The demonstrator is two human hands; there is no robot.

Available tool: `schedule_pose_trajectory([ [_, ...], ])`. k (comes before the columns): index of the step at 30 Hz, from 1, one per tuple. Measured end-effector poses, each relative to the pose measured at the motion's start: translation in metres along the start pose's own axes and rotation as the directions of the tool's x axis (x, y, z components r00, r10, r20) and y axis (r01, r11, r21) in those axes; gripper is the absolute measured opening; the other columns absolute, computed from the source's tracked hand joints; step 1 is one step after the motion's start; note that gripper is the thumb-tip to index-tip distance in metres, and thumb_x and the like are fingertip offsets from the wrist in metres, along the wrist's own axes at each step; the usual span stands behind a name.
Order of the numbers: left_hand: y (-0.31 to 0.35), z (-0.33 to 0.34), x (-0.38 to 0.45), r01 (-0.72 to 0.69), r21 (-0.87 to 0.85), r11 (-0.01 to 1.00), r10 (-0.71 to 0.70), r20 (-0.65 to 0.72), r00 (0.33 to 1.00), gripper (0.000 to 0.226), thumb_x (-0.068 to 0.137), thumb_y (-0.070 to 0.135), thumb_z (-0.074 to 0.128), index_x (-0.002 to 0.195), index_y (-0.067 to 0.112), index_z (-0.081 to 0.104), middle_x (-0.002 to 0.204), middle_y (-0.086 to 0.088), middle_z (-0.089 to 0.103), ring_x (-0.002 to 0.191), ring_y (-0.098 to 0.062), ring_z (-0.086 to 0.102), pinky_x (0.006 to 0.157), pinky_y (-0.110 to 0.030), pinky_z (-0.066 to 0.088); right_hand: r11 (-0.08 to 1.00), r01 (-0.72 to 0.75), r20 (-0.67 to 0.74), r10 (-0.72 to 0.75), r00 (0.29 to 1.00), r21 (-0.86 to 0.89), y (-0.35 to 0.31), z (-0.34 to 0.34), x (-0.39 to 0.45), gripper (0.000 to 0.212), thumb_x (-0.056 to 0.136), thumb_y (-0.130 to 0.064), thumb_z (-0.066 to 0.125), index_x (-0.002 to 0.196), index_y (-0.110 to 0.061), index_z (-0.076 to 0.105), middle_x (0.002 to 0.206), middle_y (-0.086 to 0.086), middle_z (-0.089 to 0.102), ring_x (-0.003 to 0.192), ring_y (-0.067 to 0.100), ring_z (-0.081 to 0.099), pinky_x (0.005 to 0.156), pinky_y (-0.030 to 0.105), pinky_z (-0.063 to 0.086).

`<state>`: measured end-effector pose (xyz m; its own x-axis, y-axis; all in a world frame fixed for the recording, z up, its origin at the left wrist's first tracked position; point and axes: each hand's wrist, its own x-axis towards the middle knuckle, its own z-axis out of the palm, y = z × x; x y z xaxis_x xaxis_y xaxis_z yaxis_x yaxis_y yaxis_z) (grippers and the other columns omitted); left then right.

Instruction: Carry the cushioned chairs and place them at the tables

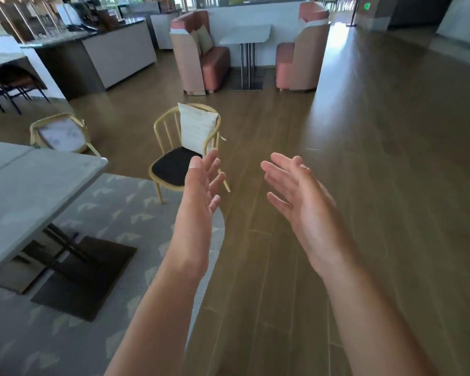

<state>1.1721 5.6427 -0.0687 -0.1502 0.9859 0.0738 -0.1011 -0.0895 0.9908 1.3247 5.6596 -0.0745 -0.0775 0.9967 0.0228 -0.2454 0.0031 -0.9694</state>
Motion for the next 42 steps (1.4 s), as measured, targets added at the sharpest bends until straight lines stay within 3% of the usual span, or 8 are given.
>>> schedule_pose_trajectory([
  [10, -0.032, 0.053, 0.160, 0.002, -0.036, 0.999, 0.004, 0.159, 0.987, 0.067, 0.090, 0.070, 0.026, 0.145, 0.040, 0.051, 0.148, 0.018, 0.053, 0.131, 0.002, 0.053, 0.121, -0.045, 0.030, 0.998, 0.041, -0.211, -0.048, 0.976, -0.038, 0.000, -0.051, 0.142, 0.062, 0.082, -0.063, 0.045, 0.133, -0.030, 0.060, 0.127, -0.015, 0.068, 0.122, -0.002, 0.059, 0.110, 0.036, 0.045],
  [18, -0.018, 0.089, 0.318, -0.027, -0.084, 0.996, 0.048, 0.262, 0.964, 0.069, 0.093, 0.075, 0.029, 0.148, 0.037, 0.048, 0.147, 0.017, 0.053, 0.130, 0.001, 0.054, 0.121, -0.045, 0.030, 0.988, 0.136, -0.327, -0.153, 0.933, -0.075, -0.031, -0.064, 0.269, 0.064, 0.080, -0.069, 0.048, 0.131, -0.032, 0.061, 0.126, -0.017, 0.069, 0.121, -0.002, 0.060, 0.108, 0.033, 0.045],
  [26, -0.029, 0.116, 0.408, 0.002, -0.103, 0.995, 0.030, 0.309, 0.950, 0.063, 0.091, 0.070, 0.030, 0.144, 0.043, 0.052, 0.145, 0.021, 0.055, 0.129, 0.002, 0.055, 0.121, -0.045, 0.030, 0.989, 0.120, -0.315, -0.142, 0.938, -0.088, -0.035, -0.081, 0.356, 0.061, 0.083, -0.063, 0.046, 0.133, -0.031, 0.059, 0.129, -0.015, 0.067, 0.123, -0.001, 0.058, 0.112, 0.037, 0.043],
  [34, -0.042, 0.184, 0.500, -0.006, -0.060, 0.998, 0.021, 0.249, 0.968, 0.068, 0.090, 0.070, 0.030, 0.146, 0.038, 0.051, 0.146, 0.016, 0.055, 0.128, 0.001, 0.056, 0.120, -0.044, 0.031, 0.992, 0.120, -0.265, -0.129, 0.956, -0.049, -0.042, -0.143, 0.467, 0.062, 0.083, -0.063, 0.045, 0.134, -0.030, 0.059, 0.129, -0.014, 0.067, 0.123, 0.000, 0.058, 0.112, 0.037, 0.043],
  [42, -0.039, 0.242, 0.568, -0.032, -0.002, 0.999, 0.032, 0.189, 0.981, 0.057, 0.102, 0.060, 0.023, 0.148, 0.036, 0.048, 0.149, 0.013, 0.052, 0.131, -0.003, 0.054, 0.117, -0.041, 0.033, 0.986, 0.166, -0.192, -0.165, 0.968, -0.010, -0.063, -0.199, 0.549, 0.070, 0.073, -0.074, 0.050, 0.129, -0.034, 0.060, 0.130, -0.015, 0.066, 0.122, -0.002, 0.058, 0.109, 0.034, 0.044],
])
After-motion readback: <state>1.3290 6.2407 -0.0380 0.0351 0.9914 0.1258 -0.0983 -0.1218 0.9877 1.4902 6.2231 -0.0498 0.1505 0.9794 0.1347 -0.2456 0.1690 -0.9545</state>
